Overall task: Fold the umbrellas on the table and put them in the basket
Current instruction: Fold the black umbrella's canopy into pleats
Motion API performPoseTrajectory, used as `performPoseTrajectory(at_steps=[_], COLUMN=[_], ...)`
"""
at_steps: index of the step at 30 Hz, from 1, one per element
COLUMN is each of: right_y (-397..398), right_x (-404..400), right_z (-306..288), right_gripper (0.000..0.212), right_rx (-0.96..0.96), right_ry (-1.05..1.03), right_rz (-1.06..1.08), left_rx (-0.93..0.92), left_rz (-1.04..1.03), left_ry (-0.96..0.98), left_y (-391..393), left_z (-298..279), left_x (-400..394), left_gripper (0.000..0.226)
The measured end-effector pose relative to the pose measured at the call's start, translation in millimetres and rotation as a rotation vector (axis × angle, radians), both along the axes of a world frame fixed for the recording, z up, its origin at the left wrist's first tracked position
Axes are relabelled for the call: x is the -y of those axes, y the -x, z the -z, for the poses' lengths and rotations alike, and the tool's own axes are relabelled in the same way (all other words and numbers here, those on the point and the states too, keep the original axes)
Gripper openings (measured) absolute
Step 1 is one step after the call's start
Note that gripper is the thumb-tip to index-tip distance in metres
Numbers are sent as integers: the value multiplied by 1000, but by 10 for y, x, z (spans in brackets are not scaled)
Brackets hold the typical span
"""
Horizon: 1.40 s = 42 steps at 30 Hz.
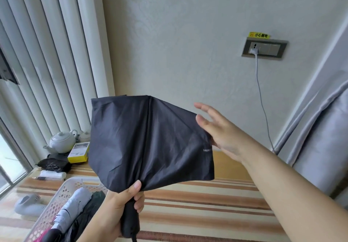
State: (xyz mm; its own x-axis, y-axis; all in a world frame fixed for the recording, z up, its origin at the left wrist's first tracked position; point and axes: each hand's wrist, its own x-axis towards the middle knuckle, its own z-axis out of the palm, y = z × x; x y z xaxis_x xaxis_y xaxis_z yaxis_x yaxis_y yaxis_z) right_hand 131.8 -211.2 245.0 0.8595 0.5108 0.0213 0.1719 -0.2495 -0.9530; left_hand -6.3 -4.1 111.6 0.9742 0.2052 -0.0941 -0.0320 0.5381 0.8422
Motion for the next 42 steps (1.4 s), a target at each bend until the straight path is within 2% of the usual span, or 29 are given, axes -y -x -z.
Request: performPoseTrajectory(at_steps=[3,5,7,11,12,15,17,20,22,25,29,31,34,37,40,42], right_y=[1,-24,-22,56,66,18,-42,-31,-3,-1,-53,-73,-29,9,-71,-115], right_x=[6,56,108,24,-9,4,72,41,-76,-302,-509,-593,-719,-678,-366,-200], right_z=[-139,-197,-243,-143,-114,-130,-180,-221,-259,-346,-482,-473,-403,-464,-545,-543], right_gripper=[19,13,6,21,24,26,34,26,27,33,21,23,23,21,21,17], right_rx=[142,140,95,58,41,-97,-111,13,67,267,411,398,349,264,279,293], right_ry=[60,118,137,313,263,-51,-146,8,69,162,434,526,473,515,783,844], right_rz=[-116,-200,-196,-310,-286,-179,-80,-89,-119,-134,-179,-223,-289,-338,-380,-384], left_rx=[-9,-35,-50,-20,-20,-23,-8,20,5,-19,46,66,43,-117,-211,-236], left_rz=[-33,-44,-55,-28,-21,-5,-34,-57,-19,32,66,91,197,123,37,12], left_ry=[-24,-38,-44,-88,-86,-47,-41,-65,-85,-153,-210,-279,-478,-337,-190,-194], left_y=[16,29,33,27,23,33,39,44,47,58,56,58,72,75,67,50], left_z=[-11,-21,-8,13,8,0,12,28,52,75,108,118,62,49,54,84], left_x=[9,-3,-33,-39,-19,-23,-51,-65,-51,-52,-42,-57,-32,-19,-98,-160], left_gripper=[13,14,16,30,31,36,39,14,29,48,69,70,61,61,48,48])
